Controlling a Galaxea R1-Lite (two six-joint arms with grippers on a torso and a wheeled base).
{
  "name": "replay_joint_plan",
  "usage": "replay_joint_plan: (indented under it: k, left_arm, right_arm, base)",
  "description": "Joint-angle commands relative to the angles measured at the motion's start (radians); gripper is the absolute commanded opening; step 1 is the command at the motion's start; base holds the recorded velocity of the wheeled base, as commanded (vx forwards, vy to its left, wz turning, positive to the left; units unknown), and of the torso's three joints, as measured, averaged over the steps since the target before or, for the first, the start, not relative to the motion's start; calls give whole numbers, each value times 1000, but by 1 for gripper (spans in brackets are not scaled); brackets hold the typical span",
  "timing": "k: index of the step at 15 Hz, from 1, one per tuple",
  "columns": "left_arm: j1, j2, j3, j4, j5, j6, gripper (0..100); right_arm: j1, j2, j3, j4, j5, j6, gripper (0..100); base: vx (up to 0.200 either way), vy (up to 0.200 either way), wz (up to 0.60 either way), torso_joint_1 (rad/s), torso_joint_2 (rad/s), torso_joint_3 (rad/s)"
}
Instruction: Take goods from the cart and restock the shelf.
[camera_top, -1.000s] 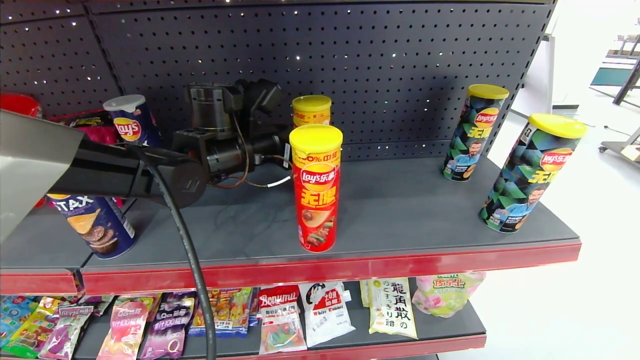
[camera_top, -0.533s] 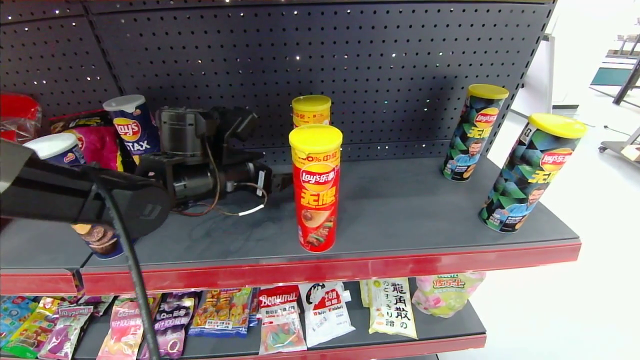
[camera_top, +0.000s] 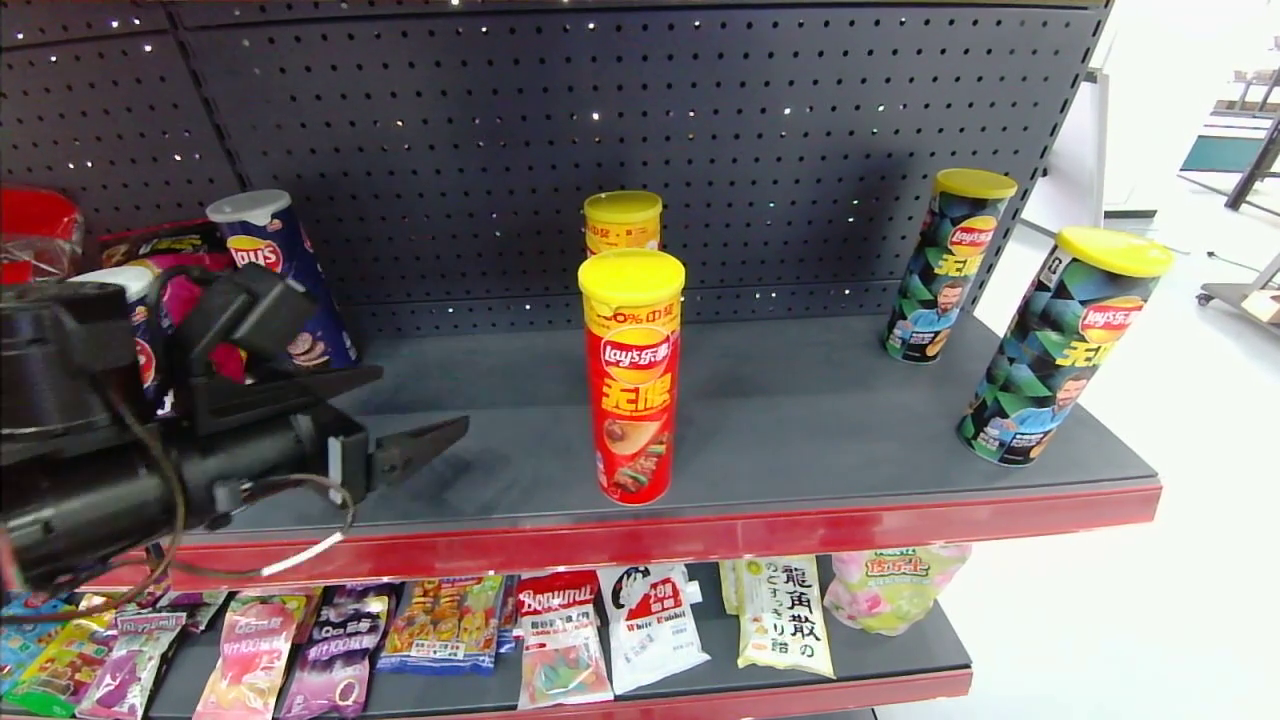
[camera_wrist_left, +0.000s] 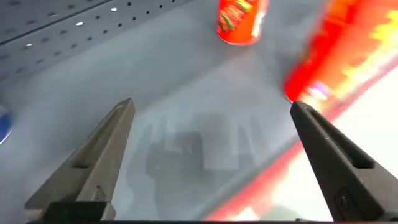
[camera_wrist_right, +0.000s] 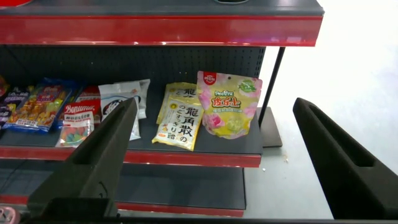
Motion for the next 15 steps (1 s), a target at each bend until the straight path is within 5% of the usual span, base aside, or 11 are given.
replay_joint_plan:
  k: [1,3,5,9,11,15]
  left_arm:
    - [32,-364,205,28,0,-2,100]
    - [64,-614,297,134,0,-37,100]
    - [107,-936,420,271,11,-109,100]
    - [112,-1310,395,626,52,-127,100]
    - [110,-1309,380,636,144,-170,100]
    - [112,-1290,354,646,204,-173,100]
  right_arm:
    - [0,2,0,0,-1,0,100]
    - [-1,2,0,0,1,0,100]
    - [0,2,0,0,1,0,100]
    - [0,2,0,0,-1,0,100]
    - [0,2,0,0,1,0,100]
    - [0,2,0,0,1,0,100]
  base:
    - [0,0,0,0,0,0]
    - [0,0,0,0,0,0]
    - [0,0,0,0,0,0]
    - [0,0,0,0,0,0]
    - [0,0,0,0,0,0]
    - [0,0,0,0,0,0]
